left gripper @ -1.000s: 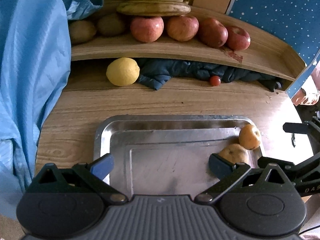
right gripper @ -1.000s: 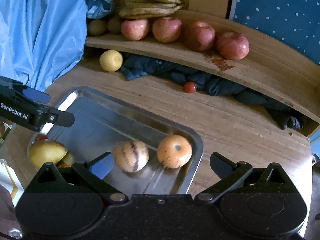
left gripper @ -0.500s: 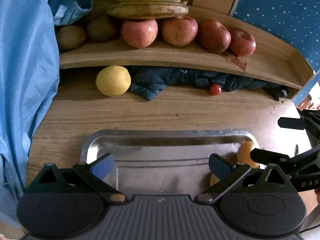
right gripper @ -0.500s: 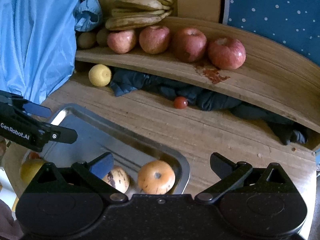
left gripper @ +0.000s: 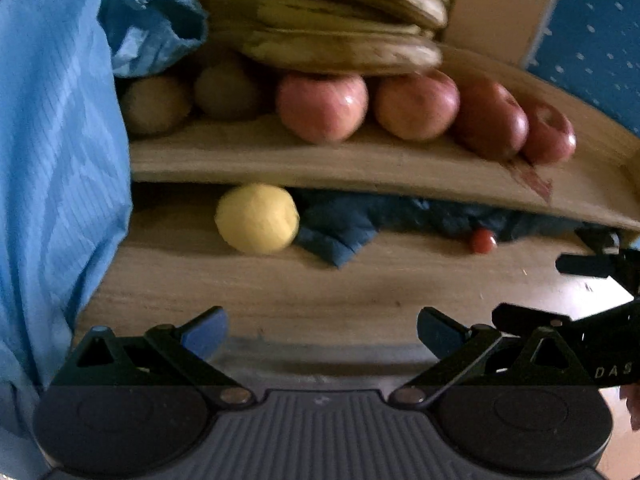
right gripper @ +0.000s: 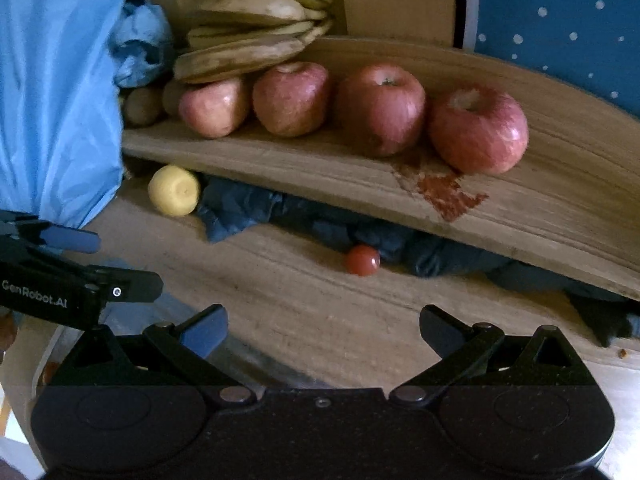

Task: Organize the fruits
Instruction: 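Move the left tool to the yellow lemon while the right tool approaches the cherry tomato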

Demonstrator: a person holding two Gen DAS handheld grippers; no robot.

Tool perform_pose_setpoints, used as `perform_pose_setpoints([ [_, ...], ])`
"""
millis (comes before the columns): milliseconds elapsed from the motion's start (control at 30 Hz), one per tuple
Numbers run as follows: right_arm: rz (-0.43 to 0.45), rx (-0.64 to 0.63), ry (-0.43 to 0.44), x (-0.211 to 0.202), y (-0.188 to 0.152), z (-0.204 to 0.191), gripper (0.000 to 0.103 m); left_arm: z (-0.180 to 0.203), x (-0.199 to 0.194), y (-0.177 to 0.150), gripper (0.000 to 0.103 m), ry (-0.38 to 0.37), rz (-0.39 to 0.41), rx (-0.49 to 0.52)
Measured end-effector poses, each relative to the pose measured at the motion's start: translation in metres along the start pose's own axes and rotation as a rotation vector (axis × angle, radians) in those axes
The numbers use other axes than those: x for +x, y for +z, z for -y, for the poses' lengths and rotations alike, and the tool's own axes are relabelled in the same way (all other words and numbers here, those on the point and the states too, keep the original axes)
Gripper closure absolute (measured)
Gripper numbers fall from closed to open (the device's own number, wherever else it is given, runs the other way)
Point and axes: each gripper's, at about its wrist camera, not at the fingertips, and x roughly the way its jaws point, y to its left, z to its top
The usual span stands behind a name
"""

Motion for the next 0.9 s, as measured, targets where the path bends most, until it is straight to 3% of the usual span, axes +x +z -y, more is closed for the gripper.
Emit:
perform_pose_setpoints([
  [333, -0.026, 0.064, -0.008, 0.033, 0.017, 0.004, 0.008, -0.026, 0.026, 0.028, 0.000, 0.040, 0.044, -0.007],
  [900, -0.030, 0.188, -0.038, 0.064, 0.027, 0.010, 0.034, -0.056, 0.049, 0.042, 0.001, 0.009, 0.069, -0.004],
])
